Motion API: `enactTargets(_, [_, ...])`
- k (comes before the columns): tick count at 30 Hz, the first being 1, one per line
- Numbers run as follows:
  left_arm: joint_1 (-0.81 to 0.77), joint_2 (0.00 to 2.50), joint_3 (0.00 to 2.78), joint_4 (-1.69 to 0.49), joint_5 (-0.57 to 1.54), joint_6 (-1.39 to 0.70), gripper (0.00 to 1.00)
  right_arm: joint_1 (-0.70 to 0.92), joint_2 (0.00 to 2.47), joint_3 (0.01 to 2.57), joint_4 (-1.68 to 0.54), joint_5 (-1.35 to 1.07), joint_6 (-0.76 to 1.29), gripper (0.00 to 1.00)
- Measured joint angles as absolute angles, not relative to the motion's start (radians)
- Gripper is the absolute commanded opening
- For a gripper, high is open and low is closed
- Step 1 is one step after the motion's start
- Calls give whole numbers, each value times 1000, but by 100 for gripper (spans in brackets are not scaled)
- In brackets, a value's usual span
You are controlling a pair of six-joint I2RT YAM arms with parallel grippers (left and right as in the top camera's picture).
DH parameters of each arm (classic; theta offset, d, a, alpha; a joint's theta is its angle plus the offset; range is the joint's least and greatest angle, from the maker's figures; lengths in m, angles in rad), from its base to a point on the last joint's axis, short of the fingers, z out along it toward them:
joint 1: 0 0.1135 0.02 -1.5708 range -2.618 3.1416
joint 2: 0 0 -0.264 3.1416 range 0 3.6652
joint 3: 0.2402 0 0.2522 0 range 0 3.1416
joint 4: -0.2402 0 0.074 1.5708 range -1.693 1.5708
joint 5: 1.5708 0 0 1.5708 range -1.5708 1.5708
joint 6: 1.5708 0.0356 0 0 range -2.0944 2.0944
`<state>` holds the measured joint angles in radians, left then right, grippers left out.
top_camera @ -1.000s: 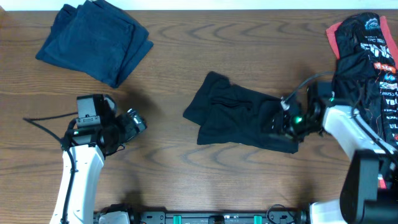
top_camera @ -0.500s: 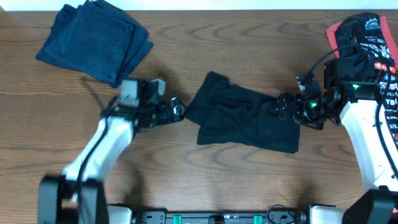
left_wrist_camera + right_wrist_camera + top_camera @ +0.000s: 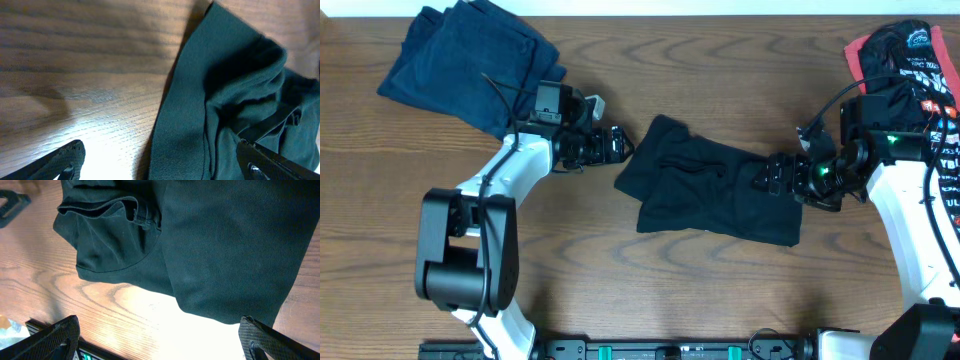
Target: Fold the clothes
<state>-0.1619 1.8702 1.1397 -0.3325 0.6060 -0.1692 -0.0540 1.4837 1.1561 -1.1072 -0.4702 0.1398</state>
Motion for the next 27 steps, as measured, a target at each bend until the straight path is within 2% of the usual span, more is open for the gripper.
enactTargets(19, [-296,1929,1140,-327,656,-90,98,-54,1484,1156,-1110,-470,128,99])
enactTargets(27, [-302,1950,1141,-218,677,-134,98,-54,1484,1156,-1116,-470,124,98])
